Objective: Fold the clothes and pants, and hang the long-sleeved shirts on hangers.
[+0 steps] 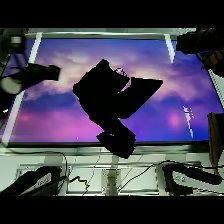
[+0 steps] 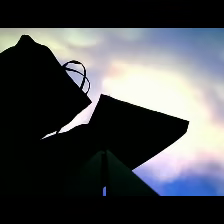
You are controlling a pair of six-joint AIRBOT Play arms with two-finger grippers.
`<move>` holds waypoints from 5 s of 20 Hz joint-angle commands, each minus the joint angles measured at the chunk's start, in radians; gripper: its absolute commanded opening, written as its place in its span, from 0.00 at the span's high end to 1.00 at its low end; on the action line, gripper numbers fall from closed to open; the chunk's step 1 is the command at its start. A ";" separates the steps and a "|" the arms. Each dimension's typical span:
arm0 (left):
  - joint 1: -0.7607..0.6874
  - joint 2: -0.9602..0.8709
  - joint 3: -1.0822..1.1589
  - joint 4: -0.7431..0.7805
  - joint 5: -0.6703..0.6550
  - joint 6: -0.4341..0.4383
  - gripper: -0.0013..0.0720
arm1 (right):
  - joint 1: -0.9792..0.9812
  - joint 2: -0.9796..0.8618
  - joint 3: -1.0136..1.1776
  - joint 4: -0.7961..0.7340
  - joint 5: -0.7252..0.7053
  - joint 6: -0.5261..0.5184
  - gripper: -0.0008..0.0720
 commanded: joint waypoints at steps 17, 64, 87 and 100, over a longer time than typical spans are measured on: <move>-0.352 -0.790 0.499 0.013 0.283 0.005 0.18 | 0.001 -0.001 0.000 0.011 -0.011 0.000 0.98; -0.335 -0.685 0.542 0.447 0.463 -0.174 0.96 | 0.002 -0.001 0.000 0.020 0.010 -0.001 0.98; 0.201 -0.232 0.287 0.787 -0.616 -0.484 0.96 | -0.192 -0.002 -0.688 0.126 -0.312 -0.157 0.85; 0.199 -0.232 0.077 0.784 -0.612 -0.508 0.96 | -0.176 -0.402 -0.530 0.304 -0.596 0.144 0.36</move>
